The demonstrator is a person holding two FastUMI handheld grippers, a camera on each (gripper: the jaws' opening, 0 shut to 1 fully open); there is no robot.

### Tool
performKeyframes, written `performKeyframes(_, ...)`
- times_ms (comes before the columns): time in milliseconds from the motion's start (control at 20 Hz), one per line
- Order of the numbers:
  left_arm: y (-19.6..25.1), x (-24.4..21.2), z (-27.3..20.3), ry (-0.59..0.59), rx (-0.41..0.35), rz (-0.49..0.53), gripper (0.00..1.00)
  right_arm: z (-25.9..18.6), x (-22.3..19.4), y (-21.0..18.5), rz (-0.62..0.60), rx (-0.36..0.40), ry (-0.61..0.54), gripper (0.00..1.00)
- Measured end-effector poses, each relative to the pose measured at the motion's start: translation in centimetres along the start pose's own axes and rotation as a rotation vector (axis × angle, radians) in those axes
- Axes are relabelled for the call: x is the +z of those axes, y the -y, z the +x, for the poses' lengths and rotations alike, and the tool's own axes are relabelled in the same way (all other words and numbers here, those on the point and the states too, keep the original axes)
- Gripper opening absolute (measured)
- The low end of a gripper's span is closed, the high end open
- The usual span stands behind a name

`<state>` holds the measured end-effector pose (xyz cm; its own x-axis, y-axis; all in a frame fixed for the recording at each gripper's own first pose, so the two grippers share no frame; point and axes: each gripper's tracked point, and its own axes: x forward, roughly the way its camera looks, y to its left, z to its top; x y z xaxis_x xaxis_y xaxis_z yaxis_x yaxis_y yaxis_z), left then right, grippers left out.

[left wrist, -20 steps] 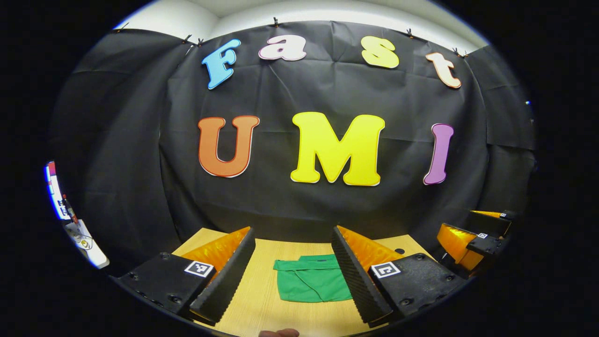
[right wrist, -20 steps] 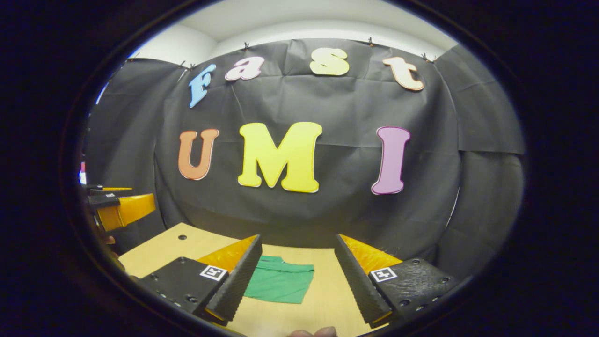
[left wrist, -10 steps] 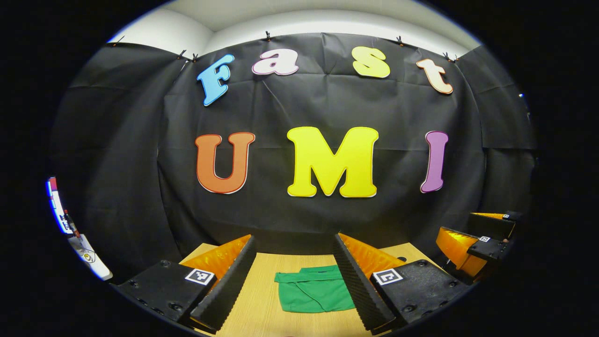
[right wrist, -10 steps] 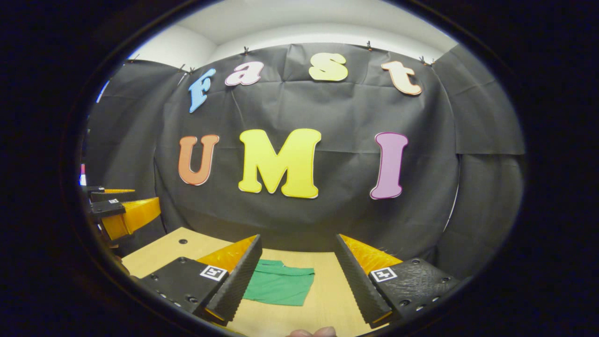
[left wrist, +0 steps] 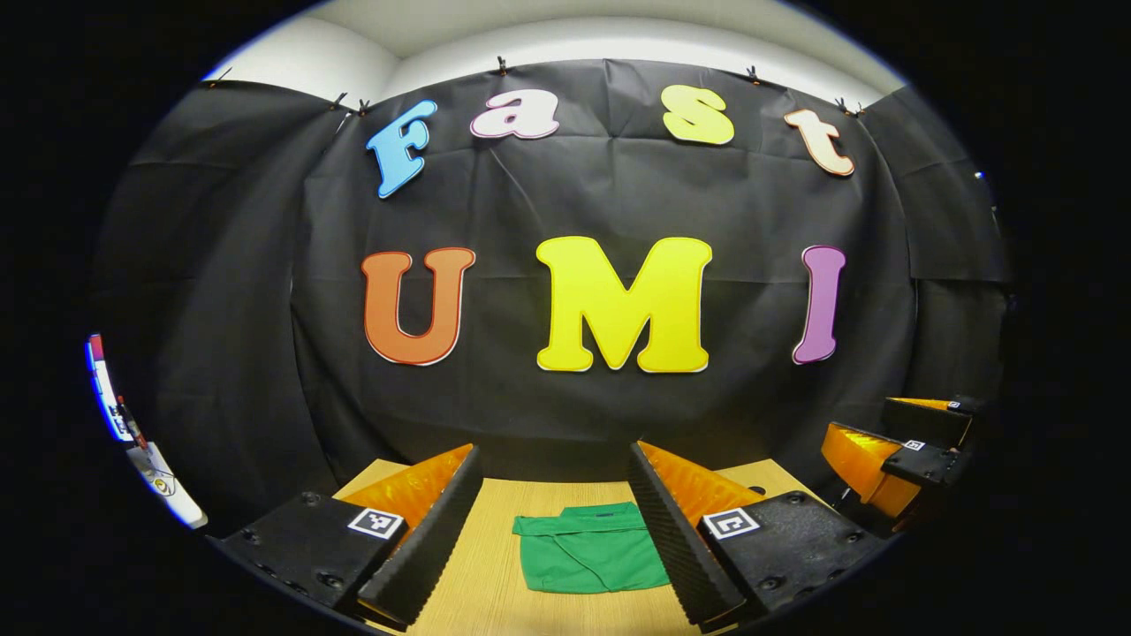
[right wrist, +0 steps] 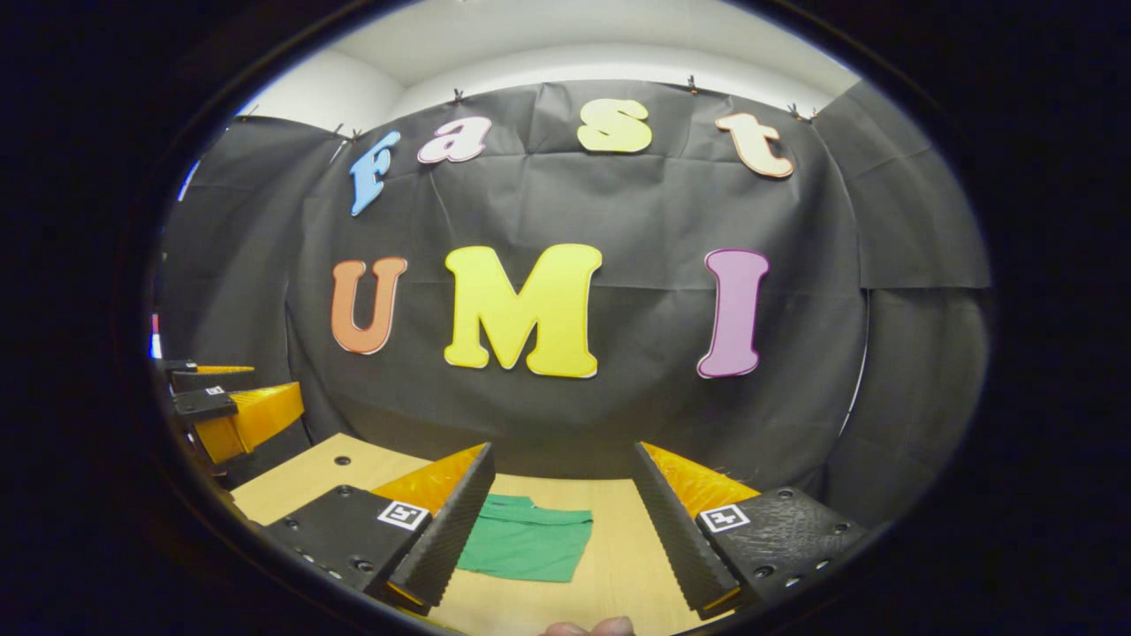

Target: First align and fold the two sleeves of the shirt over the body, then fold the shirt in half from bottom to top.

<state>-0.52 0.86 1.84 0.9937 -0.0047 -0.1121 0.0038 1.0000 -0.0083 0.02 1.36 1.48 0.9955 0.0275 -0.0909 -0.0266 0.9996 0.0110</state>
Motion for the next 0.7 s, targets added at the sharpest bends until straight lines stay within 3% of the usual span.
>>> performKeyframes(700,0.4,0.4,1.1,0.015,-0.010,0.015,1.00,1.3,1.0,0.8,0.021,-0.019,0.022,0.97)
